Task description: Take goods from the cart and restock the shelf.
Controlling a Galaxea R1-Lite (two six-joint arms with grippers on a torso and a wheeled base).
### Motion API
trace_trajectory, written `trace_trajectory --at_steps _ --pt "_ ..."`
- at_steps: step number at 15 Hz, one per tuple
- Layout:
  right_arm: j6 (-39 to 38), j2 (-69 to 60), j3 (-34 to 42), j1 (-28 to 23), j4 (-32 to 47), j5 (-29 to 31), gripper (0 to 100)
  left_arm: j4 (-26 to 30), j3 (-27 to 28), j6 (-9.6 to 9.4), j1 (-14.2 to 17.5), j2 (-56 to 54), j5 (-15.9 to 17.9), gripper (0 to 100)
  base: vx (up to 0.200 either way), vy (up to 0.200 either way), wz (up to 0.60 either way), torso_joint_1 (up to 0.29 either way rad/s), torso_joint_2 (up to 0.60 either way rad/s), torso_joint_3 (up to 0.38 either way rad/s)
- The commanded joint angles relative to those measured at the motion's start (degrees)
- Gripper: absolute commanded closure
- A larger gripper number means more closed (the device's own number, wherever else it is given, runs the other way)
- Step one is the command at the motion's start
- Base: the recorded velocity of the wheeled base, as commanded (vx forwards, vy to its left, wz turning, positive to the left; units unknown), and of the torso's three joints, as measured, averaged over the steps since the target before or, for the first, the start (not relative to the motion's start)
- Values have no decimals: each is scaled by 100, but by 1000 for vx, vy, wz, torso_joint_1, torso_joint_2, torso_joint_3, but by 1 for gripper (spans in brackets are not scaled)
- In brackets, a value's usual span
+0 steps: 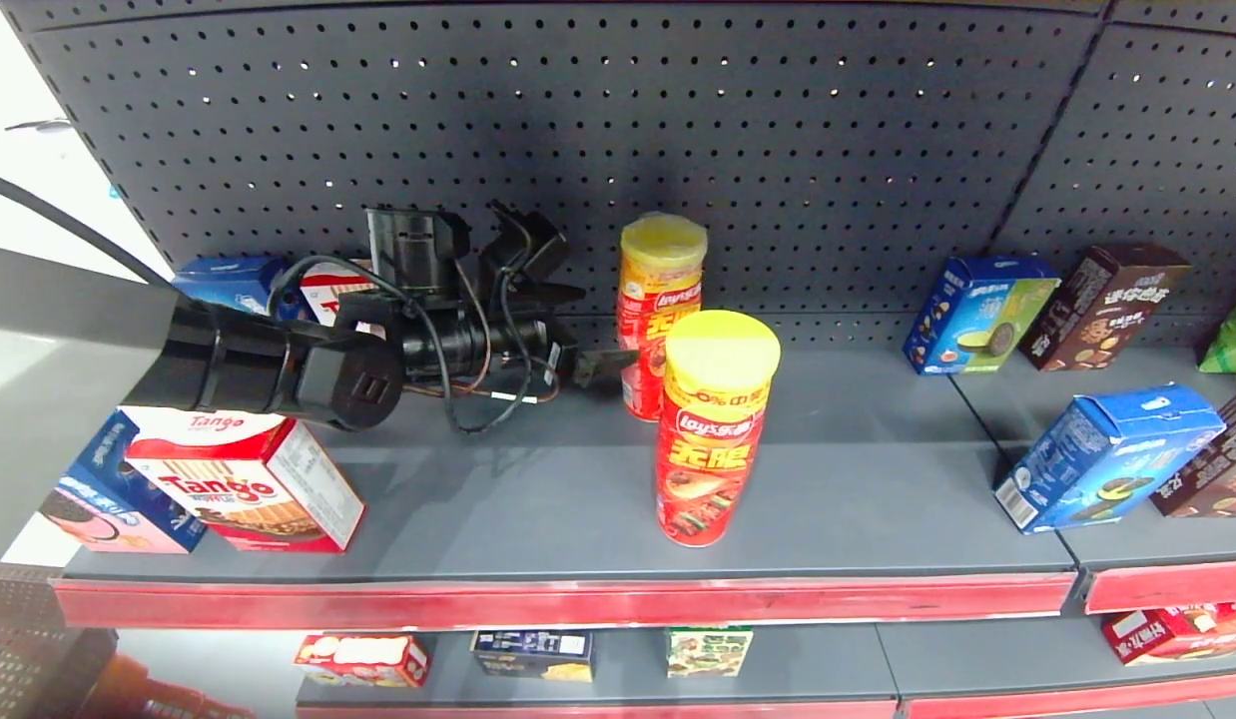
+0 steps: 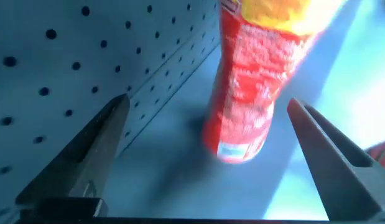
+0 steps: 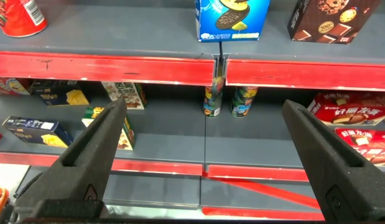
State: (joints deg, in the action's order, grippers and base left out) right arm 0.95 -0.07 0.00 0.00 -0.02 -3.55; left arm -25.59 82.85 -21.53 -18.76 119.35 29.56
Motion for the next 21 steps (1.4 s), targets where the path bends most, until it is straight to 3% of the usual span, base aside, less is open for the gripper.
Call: trace_trajectory --at_steps 1,6,13,15,21 --pt "2 7 0 0 -6 -6 0 -16 -76 -53 -22 -140 -214 0 0 0 0 0 0 0" --pt "2 7 0 0 -6 -6 0 -43 -58 -53 -57 -113 -610 0 0 0 0 0 0 0" --pt "2 7 0 0 2 -6 0 -43 -58 -62 74 -78 -697 0 0 0 0 0 0 0" --pt "2 7 0 0 2 -6 0 1 -49 -238 101 -25 -715 0 0 0 0 0 0 0" --pt "2 7 0 0 2 3 0 -43 -85 -282 127 -17 -803 0 0 0 0 0 0 0"
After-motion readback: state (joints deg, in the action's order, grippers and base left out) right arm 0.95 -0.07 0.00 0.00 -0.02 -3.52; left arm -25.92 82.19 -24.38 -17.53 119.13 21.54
